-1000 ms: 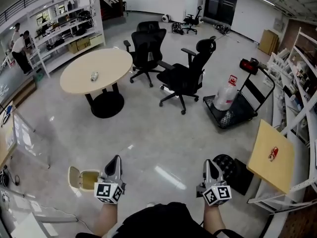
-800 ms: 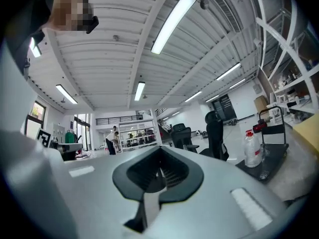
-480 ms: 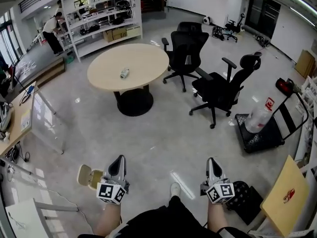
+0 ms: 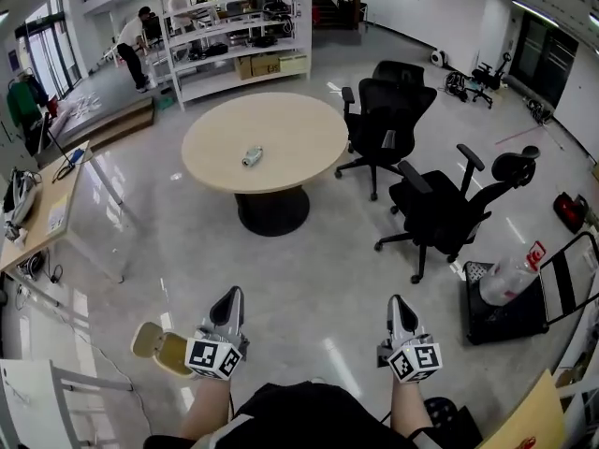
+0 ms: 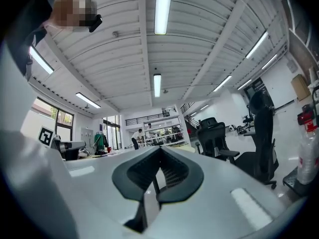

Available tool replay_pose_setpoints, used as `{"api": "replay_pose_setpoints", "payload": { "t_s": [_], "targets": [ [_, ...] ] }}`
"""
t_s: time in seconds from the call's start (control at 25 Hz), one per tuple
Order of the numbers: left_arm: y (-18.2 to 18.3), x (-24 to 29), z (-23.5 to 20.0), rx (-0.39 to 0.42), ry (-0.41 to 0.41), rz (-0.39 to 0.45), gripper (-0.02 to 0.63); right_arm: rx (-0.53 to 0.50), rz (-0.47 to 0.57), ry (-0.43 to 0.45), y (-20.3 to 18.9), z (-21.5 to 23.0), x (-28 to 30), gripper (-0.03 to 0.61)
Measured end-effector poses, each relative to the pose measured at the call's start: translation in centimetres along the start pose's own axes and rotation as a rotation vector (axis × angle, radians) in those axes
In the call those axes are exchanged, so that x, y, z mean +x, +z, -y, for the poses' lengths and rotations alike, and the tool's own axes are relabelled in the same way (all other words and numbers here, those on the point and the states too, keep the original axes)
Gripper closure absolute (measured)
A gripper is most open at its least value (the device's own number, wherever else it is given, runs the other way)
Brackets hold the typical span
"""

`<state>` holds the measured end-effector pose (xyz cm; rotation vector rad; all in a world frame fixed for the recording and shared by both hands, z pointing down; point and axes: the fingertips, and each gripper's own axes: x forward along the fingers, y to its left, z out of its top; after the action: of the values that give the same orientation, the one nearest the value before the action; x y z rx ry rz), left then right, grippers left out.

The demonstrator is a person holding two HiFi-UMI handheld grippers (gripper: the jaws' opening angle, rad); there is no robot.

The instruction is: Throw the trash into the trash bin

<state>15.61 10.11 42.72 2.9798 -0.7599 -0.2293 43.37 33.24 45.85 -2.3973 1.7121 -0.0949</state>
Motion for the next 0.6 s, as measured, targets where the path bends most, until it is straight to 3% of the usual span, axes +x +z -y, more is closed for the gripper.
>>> {"api": "replay_pose_setpoints", "payload": {
  "t_s": [0.32, 0.6],
  "targets": [
    [-2.6, 4.8, -1.1, -0.015, 0.022, -0.081, 0.609, -0.007, -0.078, 0.055, -1.4, 2.0, 7.0, 0.574],
    [-4.9, 11.0, -8.2, -0.037, 0.049, -0.076, 0.609, -0.041, -0.103, 0.05, -2.5, 2.4, 14.8, 0.574]
  ]
}}
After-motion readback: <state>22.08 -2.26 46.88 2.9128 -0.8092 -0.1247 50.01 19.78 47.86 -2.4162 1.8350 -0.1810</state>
